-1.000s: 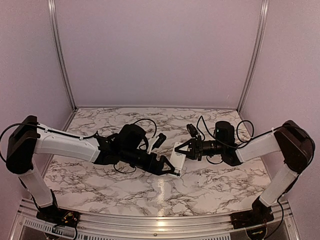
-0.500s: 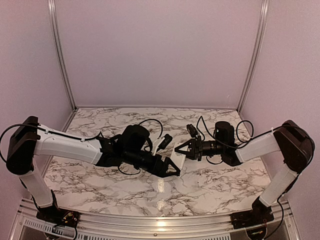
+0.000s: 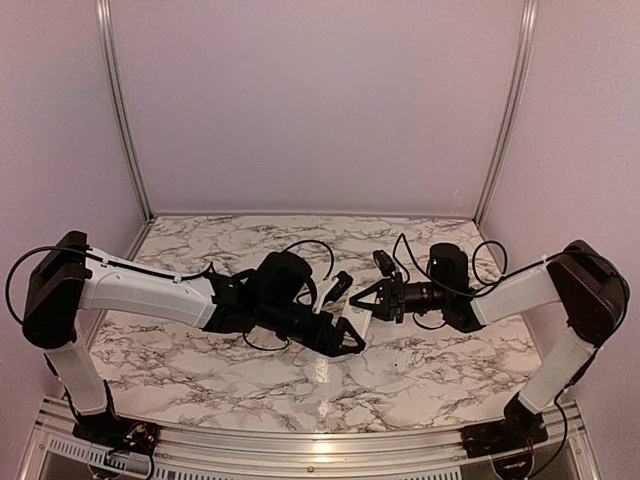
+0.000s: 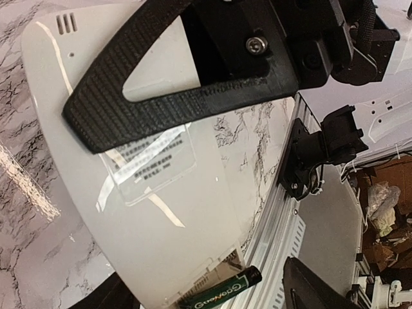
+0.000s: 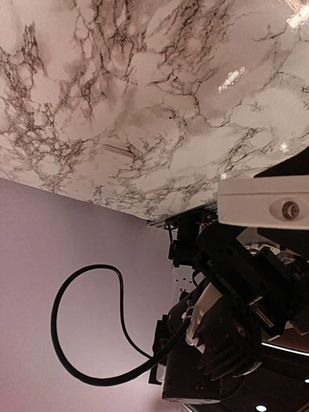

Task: Load the batteries into the remote control
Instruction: Load the battery into the battery compartment.

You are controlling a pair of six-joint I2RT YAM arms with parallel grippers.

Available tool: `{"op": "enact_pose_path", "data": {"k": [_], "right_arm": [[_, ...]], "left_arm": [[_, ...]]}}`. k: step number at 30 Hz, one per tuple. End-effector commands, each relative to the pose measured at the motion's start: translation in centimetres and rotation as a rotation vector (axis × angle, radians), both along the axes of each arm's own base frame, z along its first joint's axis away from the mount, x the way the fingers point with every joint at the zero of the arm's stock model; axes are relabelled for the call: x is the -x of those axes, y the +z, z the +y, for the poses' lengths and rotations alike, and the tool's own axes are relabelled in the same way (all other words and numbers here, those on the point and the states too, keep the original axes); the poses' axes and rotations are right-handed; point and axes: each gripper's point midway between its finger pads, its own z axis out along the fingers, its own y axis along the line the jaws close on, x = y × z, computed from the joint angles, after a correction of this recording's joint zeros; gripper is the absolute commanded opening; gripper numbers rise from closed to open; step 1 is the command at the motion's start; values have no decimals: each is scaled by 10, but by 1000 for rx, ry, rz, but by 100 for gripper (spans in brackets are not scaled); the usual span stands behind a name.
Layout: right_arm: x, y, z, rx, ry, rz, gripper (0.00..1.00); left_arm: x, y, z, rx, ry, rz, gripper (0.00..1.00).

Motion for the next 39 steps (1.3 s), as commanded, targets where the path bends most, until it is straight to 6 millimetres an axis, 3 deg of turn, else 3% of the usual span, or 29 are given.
{"op": "enact_pose_path", "data": {"k": [1, 11, 20, 30, 32, 39], "right_arm": [[-8, 0, -1, 4, -28, -20, 0], [-7, 0, -1, 4, -25, -22, 0], [-6, 2, -1, -2, -18, -27, 0], [-6, 11, -3, -24, -12, -44, 0], [-6, 12, -3, -26, -12, -45, 0], [-6, 13, -4, -33, -11, -56, 0]], "left_arm": [[5, 3, -9, 0, -29, -19, 76], [6, -5, -9, -23, -34, -12, 66], [7, -7, -6, -28, -40, -8, 48], [8, -8, 3, -25, -44, -3, 37], [9, -7, 5, -23, -50, -8, 38], [9, 11, 4, 25, -69, -40, 57]]}}
